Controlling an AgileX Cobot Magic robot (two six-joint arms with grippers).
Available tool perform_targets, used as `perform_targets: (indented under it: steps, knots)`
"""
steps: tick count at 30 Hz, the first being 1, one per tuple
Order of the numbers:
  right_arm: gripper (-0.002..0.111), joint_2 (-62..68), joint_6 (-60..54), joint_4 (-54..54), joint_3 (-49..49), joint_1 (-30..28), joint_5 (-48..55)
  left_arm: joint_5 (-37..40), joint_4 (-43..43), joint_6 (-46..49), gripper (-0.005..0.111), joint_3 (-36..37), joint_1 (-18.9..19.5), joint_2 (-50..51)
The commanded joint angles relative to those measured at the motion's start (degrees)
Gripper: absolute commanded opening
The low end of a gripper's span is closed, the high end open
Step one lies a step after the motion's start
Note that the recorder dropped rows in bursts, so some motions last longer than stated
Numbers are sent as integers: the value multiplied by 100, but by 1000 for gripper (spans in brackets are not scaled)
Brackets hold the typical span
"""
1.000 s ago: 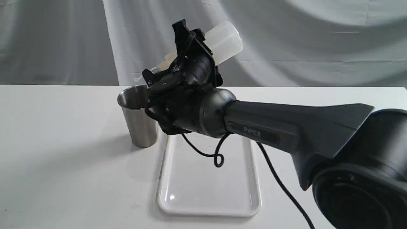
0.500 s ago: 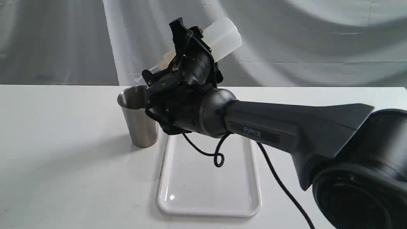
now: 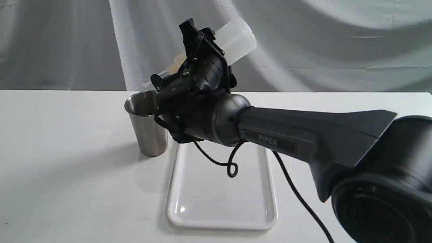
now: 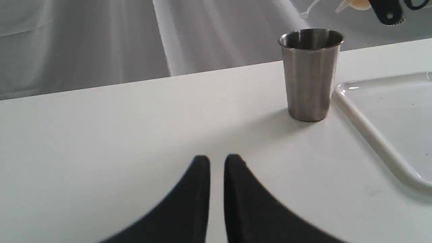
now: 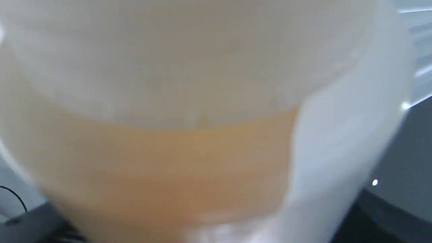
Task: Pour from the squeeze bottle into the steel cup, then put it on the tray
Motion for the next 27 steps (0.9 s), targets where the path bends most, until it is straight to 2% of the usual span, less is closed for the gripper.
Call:
perform_targets:
  steps: [1,19,27]
  knots:
    - [36,-91,-13,-243,-54,14,90,-37,3,-10,8,25,-18,-29]
    - [36,-91,-238,-243,-54,14,54,-37,3,-10,8,25,-18,-29]
    - [36,-172,776,-243,-54,14,54,-37,3,-10,8,25,-18,-29]
